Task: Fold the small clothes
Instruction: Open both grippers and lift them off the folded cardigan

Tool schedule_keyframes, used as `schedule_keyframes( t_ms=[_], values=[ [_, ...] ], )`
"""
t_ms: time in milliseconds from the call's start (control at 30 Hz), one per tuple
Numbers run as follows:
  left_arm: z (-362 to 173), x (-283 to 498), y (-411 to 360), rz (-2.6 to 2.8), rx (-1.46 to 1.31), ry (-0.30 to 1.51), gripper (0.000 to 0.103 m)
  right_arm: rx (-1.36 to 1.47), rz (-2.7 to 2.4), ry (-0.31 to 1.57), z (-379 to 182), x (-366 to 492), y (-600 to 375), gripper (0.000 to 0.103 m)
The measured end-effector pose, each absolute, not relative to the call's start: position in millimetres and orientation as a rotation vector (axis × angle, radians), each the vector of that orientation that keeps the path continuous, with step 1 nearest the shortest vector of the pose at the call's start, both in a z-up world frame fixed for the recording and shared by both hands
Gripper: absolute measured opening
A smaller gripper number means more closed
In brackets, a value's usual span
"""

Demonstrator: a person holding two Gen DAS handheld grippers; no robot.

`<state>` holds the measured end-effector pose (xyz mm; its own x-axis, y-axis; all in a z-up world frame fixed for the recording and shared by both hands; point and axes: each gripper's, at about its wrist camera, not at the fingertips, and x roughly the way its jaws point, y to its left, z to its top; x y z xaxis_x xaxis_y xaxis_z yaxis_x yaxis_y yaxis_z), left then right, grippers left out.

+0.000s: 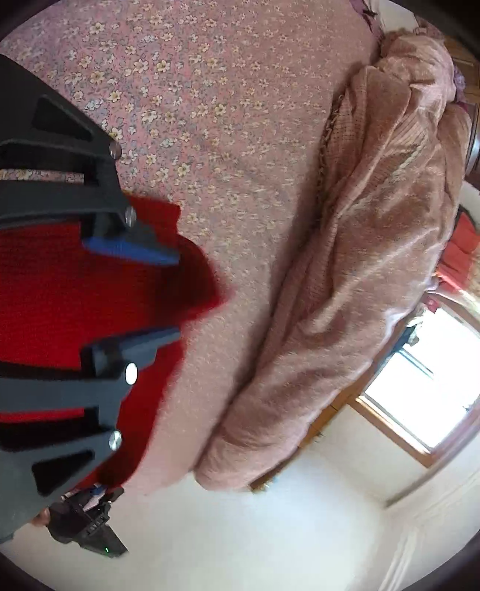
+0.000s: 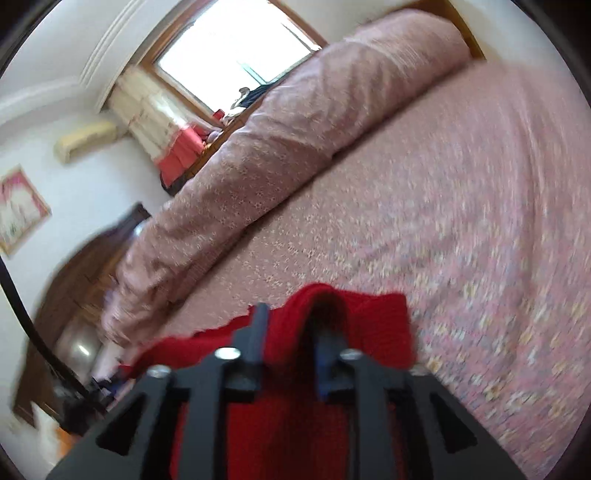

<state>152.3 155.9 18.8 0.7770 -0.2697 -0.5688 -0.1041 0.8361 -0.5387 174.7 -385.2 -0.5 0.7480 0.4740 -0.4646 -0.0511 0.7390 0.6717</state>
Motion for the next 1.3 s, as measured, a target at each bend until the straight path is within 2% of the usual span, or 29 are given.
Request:
schedule_keyframes(
  t_ms=[33,67,133,200,467,567,667,733,767,833,1000,1033,1167,1233,1300],
  values=[
    [19.2,151.2,155.6,-0.089,-0.577,0.683,0.041,0.719,0.316,0.678,-2.5,175.3,-388.2,0.059],
    [17.8,150.4,155.3,-0.079,-0.561,0.691,0.042,0.739,0.319,0.679,-3.1,175.5,-390.8,0.063],
    [13.4,151.3,155.0,-0.07,-0.559,0.718,0.042,0.738,0.297,0.666,-1.1,172.9,-394.4,0.079],
    [6.1,153.1,155.0,-0.072,-0.563,0.752,0.042,0.721,0.256,0.646,1.6,168.4,-398.2,0.082],
    [-6.6,157.6,144.3,-0.064,-0.477,0.811,0.042,0.61,0.174,0.7,8.8,172.4,-405.4,0.082],
    [-5.2,157.0,139.3,-0.062,-0.447,0.811,0.042,0.53,0.189,0.712,11.9,173.9,-394.7,0.078],
    [-4.3,155.3,138.0,-0.053,-0.438,0.796,0.042,0.428,0.214,0.725,15.4,174.3,-379.5,0.072],
    [-3.5,152.9,137.6,-0.046,-0.435,0.78,0.042,0.349,0.223,0.762,14.3,175.2,-368.0,0.058],
    [-3.3,152.0,136.1,-0.046,-0.427,0.775,0.042,0.312,0.213,0.792,12.7,176.4,-362.8,0.055],
    [-2.4,151.4,134.1,-0.035,-0.4,0.774,0.037,0.222,0.185,0.84,8.3,178.8,-351.9,0.049],
    [-1.8,152.1,137.3,-0.035,-0.409,0.772,0.02,0.142,0.164,0.838,5.2,176.2,-343.6,0.05],
    [-1.7,152.2,138.3,-0.033,-0.412,0.772,0.02,0.152,0.162,0.841,4.4,176.8,-346.2,0.05],
    [-5.7,156.2,141.0,-0.035,-0.443,0.804,0.022,0.174,0.158,0.832,5.8,178.7,-347.5,0.049],
    [-9.6,158.8,140.4,-0.041,-0.439,0.833,0.03,0.127,0.144,0.83,7.0,179.0,-342.1,0.049],
    [-12.5,161.5,139.2,-0.012,-0.413,0.864,0.034,0.096,0.132,0.831,5.9,178.3,-339.2,0.049]
  ],
)
